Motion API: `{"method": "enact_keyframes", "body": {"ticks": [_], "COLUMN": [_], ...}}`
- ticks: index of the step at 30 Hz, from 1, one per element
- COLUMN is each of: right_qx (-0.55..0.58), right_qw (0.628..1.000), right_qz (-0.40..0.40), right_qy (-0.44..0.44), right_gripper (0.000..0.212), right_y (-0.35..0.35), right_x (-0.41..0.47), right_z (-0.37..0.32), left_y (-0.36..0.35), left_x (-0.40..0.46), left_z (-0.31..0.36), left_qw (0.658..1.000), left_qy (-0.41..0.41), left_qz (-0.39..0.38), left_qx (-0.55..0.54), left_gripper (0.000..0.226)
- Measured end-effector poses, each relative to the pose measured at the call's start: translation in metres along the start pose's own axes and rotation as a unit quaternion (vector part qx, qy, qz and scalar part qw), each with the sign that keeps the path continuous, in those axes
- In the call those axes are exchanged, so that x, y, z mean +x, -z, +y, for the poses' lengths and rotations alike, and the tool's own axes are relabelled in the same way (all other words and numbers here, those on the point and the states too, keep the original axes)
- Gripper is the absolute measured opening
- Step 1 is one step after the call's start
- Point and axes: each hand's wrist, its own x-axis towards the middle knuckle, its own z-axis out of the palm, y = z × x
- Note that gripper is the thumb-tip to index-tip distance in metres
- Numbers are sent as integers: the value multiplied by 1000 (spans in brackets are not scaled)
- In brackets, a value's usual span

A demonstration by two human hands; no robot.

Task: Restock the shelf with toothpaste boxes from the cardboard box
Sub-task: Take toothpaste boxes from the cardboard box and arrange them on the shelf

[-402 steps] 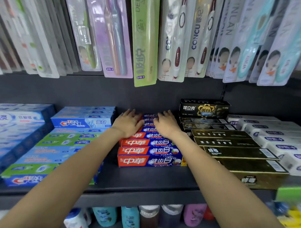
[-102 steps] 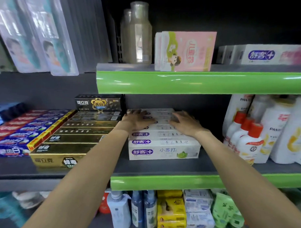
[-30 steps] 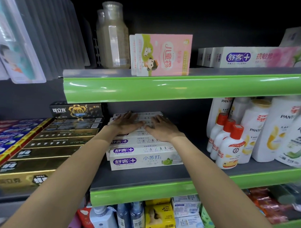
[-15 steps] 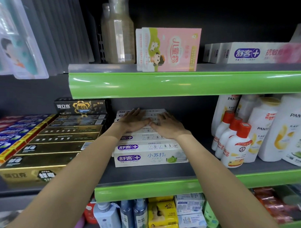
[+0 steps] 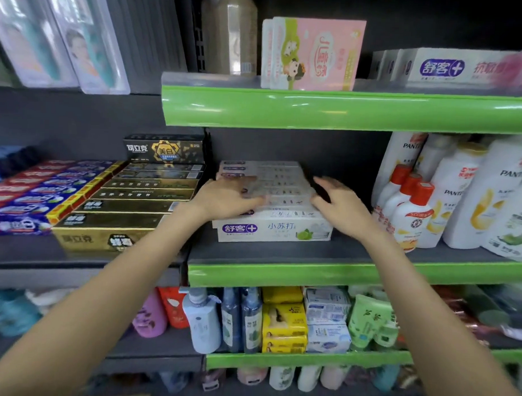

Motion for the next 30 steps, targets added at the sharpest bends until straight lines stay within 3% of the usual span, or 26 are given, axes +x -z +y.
{"method": "enact_keyframes", "body": {"ticks": [2,4,9,14,30], "right_qx": [28,47,15,-5,-98], "right_qw": [999,998,997,994,993], "right_qz": [-23,-37,-43,-62,-55], "right_qy": [-9,-17,-68,-90,-41], "right_gripper": [57,56,66,68,59], "right_y": [-9,-20,-33,-29,-27], "right_x": [-14,-18,-18,-14,-19], "right_z": [-4,-10,-29,-37,-39], "left_y": [-8,-19,-33,-32,-33], "left_x": [-10,-10,-14,-11,-15], "left_z": [-5,-9,-18,-23,-14], "left_qw": [997,995,999,999,998], "left_qy": [-7,-1,-32,-40,-30], "left_qz": [-66,-90,-31,-9,-5], "left_qx": [28,36,31,11,46], "left_gripper": [110,121,102,100,96]}}
